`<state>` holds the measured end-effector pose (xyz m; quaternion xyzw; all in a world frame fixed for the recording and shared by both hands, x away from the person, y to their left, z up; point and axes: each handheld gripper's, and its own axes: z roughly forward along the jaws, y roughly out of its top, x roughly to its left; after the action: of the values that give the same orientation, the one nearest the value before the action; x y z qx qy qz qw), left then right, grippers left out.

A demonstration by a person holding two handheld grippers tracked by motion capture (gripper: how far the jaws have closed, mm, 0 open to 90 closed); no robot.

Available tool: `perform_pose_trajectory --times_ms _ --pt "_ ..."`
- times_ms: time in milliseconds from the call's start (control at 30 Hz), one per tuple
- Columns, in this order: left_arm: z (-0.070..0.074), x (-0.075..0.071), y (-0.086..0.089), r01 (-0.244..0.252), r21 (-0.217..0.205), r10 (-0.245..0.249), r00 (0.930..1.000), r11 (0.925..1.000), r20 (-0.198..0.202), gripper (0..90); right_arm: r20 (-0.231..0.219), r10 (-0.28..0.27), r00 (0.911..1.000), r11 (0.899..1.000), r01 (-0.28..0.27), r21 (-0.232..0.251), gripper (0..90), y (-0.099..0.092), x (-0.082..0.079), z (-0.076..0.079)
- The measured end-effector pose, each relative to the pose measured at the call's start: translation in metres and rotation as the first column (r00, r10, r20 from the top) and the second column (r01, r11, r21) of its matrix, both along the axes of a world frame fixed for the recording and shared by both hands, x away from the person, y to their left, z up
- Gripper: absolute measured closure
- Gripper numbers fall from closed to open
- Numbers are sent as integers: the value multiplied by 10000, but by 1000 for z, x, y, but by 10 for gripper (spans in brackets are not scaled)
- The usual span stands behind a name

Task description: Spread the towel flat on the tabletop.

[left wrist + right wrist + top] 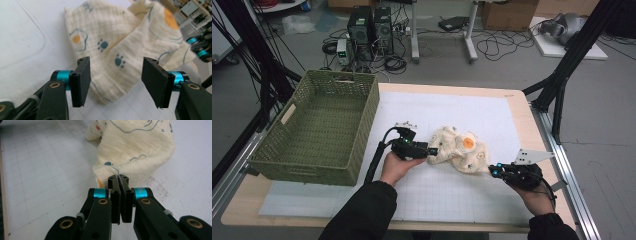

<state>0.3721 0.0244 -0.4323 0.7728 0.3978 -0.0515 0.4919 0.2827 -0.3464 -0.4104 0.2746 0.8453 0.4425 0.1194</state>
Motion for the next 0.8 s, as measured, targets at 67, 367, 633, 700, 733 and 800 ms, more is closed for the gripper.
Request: perform_pose_trajectory --times_ms 67,367,633,700,733,800 --pt "-4 -1 -7 145 120 -145 9999 9998 0 456 -32 1 10000 9999 -1 -116 838 -2 0 -2" --pt "-14 -3 -22 39 1679 -138 9982 9858 578 745 -553 -94 9984 9995 110 298 564 7 22 -15" --pt "-8 -7 -18 153 2099 -324 9964 9776 785 881 -1150 156 9932 9983 -221 -548 757 23 38 -34" --pt "-3 -11 -13 85 2064 -289 9949 9784 962 882 -1175 269 9927 9980 -335 -545 782 24 38 -34" --pt "-1 -14 -10 3 1985 -219 9940 9801 1067 882 -1219 350 9919 9974 -424 -587 810 24 37 -34" --pt "2 -18 -4 -122 1994 -113 9932 9798 1162 883 -1171 494 9919 9964 -571 -635 865 25 35 -34"
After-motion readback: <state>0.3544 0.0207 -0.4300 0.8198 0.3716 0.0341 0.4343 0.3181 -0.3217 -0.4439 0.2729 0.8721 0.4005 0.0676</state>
